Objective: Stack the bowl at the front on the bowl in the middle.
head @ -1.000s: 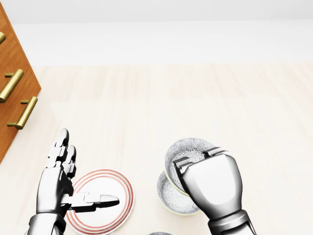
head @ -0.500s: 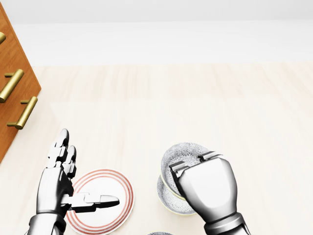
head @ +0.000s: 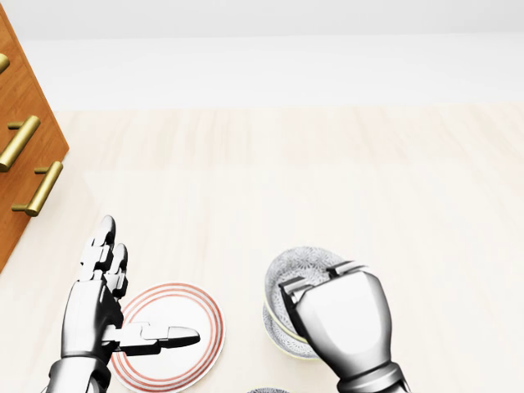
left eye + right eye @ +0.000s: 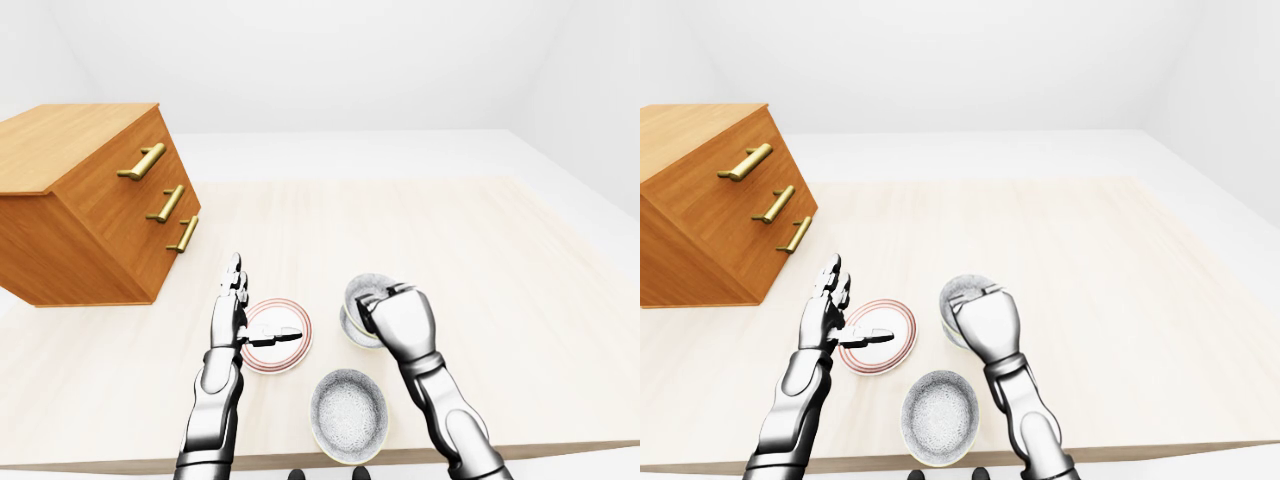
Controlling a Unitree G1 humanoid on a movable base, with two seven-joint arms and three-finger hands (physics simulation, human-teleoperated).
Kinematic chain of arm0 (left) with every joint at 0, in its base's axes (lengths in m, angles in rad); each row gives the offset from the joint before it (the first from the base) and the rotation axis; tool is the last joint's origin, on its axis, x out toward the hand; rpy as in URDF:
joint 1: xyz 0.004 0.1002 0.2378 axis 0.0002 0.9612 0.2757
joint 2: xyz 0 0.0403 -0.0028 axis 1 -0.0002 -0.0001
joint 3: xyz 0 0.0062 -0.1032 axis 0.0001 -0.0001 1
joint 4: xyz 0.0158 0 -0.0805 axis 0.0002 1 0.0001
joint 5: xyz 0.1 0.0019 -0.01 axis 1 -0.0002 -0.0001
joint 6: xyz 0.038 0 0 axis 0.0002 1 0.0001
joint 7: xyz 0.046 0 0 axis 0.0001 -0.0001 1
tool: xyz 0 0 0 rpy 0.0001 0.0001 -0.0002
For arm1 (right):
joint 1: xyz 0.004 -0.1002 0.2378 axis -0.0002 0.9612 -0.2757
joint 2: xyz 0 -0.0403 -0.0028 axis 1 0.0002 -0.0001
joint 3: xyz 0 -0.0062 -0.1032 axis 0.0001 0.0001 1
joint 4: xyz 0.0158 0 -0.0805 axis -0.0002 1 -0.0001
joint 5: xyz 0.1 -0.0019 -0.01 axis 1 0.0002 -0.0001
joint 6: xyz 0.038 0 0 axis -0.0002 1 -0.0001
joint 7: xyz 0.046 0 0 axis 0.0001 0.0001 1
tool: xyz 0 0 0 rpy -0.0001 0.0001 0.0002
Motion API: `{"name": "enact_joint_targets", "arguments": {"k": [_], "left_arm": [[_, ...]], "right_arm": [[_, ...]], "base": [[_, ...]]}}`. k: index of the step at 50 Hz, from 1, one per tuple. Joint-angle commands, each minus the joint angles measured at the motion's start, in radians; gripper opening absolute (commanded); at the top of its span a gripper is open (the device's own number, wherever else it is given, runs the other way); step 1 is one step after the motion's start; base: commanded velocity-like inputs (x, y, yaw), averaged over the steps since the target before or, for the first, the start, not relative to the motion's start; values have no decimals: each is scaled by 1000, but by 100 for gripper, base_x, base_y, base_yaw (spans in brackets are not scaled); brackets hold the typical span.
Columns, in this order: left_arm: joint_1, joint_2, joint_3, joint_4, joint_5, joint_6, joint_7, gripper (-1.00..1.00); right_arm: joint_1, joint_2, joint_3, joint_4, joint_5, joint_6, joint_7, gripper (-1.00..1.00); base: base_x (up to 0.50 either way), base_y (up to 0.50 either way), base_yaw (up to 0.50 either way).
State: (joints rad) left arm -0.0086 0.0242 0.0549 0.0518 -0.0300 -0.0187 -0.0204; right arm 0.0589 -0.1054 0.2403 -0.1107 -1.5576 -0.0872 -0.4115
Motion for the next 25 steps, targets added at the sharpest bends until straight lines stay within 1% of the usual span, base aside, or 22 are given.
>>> {"name": "enact_joint_targets", "arguments": {"k": [1, 25], "left_arm": [[-3, 0, 1, 7, 0, -5, 0, 100], [-4, 1, 1, 8, 0, -4, 2, 100]], "right_arm": [[1, 0, 7, 9, 46, 0, -32, -100], [1, -1, 7, 2, 41, 0, -42, -100]], "base": [[0, 0, 0], [0, 0, 0]]}}
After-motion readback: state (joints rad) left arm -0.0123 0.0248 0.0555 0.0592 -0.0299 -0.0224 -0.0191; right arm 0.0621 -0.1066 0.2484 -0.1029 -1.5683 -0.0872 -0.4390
